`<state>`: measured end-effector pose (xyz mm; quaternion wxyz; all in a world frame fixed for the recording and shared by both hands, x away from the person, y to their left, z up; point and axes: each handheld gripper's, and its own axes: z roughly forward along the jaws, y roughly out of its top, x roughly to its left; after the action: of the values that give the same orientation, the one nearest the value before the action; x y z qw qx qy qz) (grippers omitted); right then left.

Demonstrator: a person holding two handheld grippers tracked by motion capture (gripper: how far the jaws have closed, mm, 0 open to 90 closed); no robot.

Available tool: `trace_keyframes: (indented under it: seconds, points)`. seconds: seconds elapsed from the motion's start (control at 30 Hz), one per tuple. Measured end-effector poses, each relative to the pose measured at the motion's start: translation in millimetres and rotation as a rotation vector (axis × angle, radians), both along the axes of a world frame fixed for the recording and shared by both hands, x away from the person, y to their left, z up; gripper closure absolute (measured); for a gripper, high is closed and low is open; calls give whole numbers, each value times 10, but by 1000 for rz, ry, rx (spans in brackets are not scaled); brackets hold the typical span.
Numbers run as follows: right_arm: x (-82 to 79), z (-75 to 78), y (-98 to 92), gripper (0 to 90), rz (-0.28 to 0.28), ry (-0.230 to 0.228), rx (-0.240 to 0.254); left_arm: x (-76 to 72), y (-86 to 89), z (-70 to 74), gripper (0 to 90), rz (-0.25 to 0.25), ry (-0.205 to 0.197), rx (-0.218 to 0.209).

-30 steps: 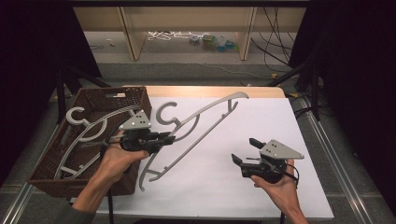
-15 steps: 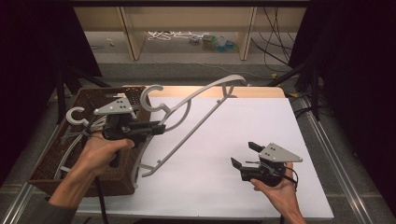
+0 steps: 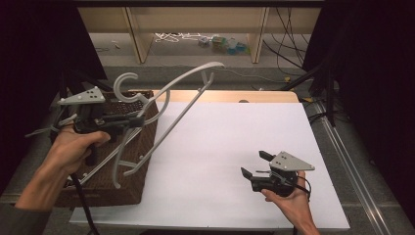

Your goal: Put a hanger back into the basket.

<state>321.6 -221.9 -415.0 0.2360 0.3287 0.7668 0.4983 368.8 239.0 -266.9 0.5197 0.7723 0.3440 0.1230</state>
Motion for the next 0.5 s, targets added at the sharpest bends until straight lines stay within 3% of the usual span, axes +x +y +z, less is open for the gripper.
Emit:
trace_keyframes:
  seconds: [0.27,0.3,0.43,0.5]
  points:
    - [6,-14,4,188,1,7,1,108,352,-2,796,112,-8,33]
    - [3,-7,-4,188,-6,13,-15,128,394,-13,796,118,-7,32]
    - [7,-37,2,188,-1,34,-2,192,523,-57,797,156,-7,50]
    - [22,-41,-8,188,-3,22,-9,220,579,-79,796,168,-11,59]
